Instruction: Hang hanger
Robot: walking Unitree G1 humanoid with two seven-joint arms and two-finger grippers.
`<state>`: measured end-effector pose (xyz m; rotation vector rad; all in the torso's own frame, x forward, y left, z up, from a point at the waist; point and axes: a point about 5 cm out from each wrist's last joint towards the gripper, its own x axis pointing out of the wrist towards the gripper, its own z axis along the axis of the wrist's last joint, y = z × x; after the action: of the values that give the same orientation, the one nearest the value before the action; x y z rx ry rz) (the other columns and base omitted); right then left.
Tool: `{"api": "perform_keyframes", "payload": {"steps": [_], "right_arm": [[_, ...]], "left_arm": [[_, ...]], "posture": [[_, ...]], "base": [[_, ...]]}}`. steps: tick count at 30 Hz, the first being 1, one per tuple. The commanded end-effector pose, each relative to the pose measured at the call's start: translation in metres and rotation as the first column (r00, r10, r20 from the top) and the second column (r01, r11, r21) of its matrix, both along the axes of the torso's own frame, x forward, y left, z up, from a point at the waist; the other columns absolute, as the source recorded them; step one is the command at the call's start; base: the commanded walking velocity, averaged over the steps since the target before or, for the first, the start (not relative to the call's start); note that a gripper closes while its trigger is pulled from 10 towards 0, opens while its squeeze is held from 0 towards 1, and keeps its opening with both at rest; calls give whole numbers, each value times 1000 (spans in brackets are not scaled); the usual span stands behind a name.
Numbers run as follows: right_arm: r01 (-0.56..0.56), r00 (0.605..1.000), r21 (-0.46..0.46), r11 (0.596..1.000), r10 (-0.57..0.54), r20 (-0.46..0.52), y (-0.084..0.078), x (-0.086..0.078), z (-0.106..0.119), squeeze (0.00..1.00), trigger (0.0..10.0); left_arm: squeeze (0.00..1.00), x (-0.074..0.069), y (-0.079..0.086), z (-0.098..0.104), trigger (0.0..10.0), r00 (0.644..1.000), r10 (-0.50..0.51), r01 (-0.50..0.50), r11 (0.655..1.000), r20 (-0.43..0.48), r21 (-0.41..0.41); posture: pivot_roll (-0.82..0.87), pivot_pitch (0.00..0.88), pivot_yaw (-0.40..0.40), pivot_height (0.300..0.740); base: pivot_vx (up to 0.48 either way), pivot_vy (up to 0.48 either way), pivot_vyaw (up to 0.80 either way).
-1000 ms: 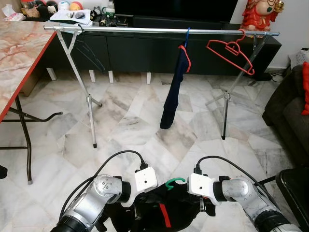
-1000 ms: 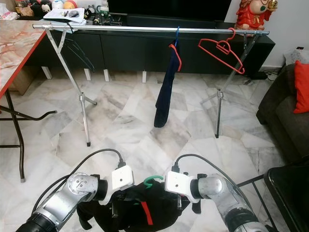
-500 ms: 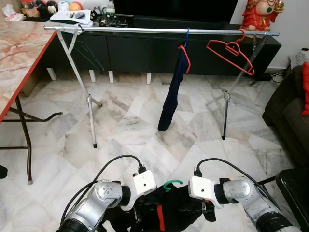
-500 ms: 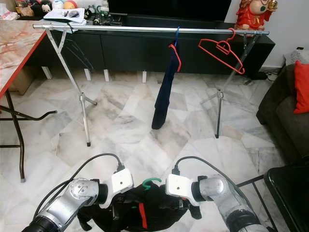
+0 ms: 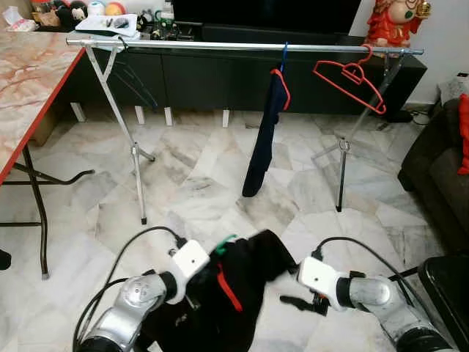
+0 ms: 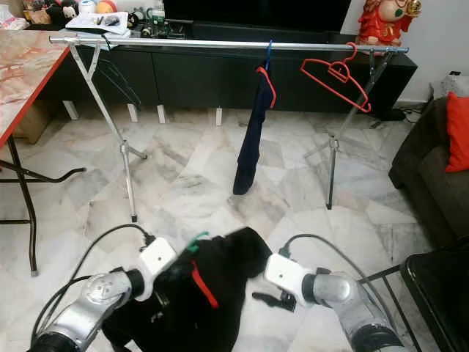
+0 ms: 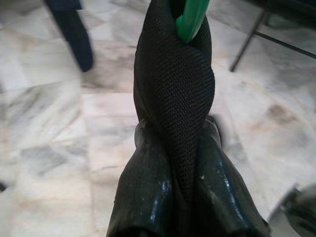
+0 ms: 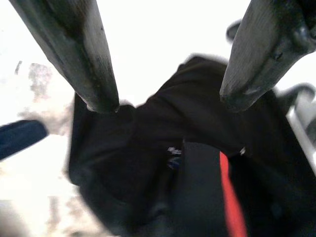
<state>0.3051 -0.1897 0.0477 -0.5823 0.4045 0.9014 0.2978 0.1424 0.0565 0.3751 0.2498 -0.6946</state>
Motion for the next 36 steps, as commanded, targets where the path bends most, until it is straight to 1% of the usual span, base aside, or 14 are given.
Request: {"api": "perform_keyframes", "payload": {"steps": [1, 2, 3, 4, 11, 12, 14, 15, 16, 17, 18, 21, 26, 36], "right_arm": [[105, 994, 53, 993, -104, -21, -6, -4, -7, 0, 10000], [157, 988, 71, 985, -156, -19, -7, -6, -11, 0, 10000], [157, 988, 71, 985, -156, -19, -7, -6, -11, 0, 10000], [256, 966, 102, 961, -252, -53, -9, -10, -21, 0, 10000], [578, 811, 158, 801, -541, -222, -7, -43, -67, 0, 10000], [578, 811, 158, 801, -541, -222, -7, -43, -67, 0, 10000], [741, 665, 138, 657, -691, -283, -11, -57, -82, 0, 10000], [741, 665, 138, 657, -691, -283, -11, -57, -82, 0, 10000], [819, 564, 108, 564, -755, -333, -14, -68, -93, 0, 10000], [842, 524, 80, 533, -775, -352, -14, -75, -98, 0, 10000], [852, 498, 34, 522, -789, -360, -13, -84, -105, 0, 10000], [846, 502, 13, 533, -789, -355, -12, -88, -108, 0, 10000], [897, 381, -50, 439, -827, -414, -10, -111, -123, 0, 10000], [887, 367, -110, 449, -829, -422, -6, -129, -133, 0, 10000]], "left_arm": [[0, -1, 3, -2, 1333, 999, 35, -35, 999, 40, 13], [0, 0, 8, -2, 8353, 994, 89, -91, 996, 65, 17], [0, 0, 8, -2, 8353, 994, 89, -91, 996, 65, 17], [0, 0, 14, -3, 10000, 984, 154, -156, 988, 86, 11], [0, -12, 44, -4, 10000, 892, 429, -417, 902, 144, -111], [0, -12, 44, -4, 10000, 892, 429, -417, 902, 144, -111], [0, -22, 58, -4, 10000, 852, 503, -480, 862, 146, -164], [0, -22, 58, -4, 10000, 852, 503, -480, 862, 146, -164], [0, -27, 66, -5, 10000, 835, 534, -509, 842, 132, -180], [0, -30, 70, -6, 10000, 831, 540, -518, 839, 134, -167], [0, -35, 75, -9, 10000, 827, 546, -528, 836, 134, -146], [0, -39, 78, -11, 10000, 824, 552, -536, 833, 128, -141], [0, -54, 89, -17, 10000, 786, 609, -595, 792, 107, -138], [0, -57, 84, -15, 10000, 774, 626, -602, 774, 97, -194]], "posture": [[-13, 160, -81, 740], [-16, 159, -75, 740], [-16, 159, -75, 740], [-18, 158, -72, 740], [-33, 129, -47, 740], [-33, 129, -47, 740], [-28, 113, -35, 740], [-28, 113, -35, 740], [-23, 104, -28, 740], [-19, 95, -21, 740], [-25, 91, -14, 740], [-29, 89, -13, 740], [-23, 59, -16, 740], [-40, 32, -13, 740]], "base": [[0, 0, 0], [0, 0, 0], [0, 0, 0], [0, 0, 0], [0, 0, 0], [0, 0, 0], [0, 0, 0], [0, 0, 0], [0, 0, 0], [0, 0, 0], [0, 0, 0], [0, 0, 0], [0, 0, 0], [0, 0, 0]]}}
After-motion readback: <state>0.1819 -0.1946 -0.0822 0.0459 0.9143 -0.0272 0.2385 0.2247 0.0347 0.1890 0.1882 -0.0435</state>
